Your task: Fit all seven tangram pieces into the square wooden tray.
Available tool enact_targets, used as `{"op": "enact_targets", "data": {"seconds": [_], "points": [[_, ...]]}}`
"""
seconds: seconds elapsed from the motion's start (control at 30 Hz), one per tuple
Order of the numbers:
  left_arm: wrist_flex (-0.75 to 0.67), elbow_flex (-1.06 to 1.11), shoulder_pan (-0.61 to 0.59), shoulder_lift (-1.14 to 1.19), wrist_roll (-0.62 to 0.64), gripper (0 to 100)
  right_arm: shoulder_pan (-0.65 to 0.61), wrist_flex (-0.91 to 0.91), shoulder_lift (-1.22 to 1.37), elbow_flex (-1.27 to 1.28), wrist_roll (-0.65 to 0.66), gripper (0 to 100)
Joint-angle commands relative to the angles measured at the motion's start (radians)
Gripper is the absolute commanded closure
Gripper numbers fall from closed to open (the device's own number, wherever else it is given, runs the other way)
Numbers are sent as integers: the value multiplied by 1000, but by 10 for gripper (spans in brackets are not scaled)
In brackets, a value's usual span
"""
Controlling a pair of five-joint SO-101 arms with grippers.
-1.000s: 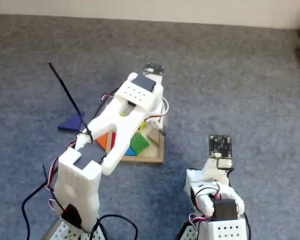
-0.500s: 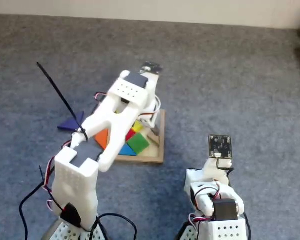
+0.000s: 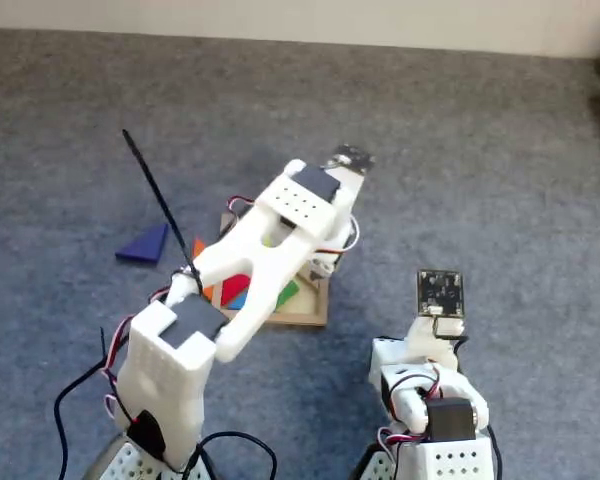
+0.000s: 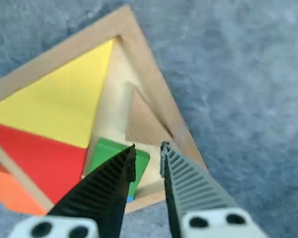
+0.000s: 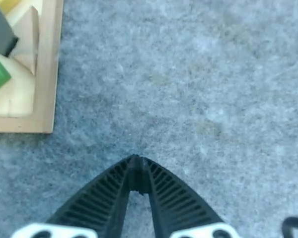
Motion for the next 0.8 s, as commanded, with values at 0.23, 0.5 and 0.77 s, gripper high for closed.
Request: {"op": "enact_targets", "data": {"seconds": [0.23,0.5,0.77], "points": [[-20,-22,-25,117,-9,911,-10,2,-16,131,-6,994],[17,-21,-127,45,-9,910,-10,2,-16,131,-6,994],[63,-22,-134,-68,-9,909,-10,4,-16,131,-6,994]]}}
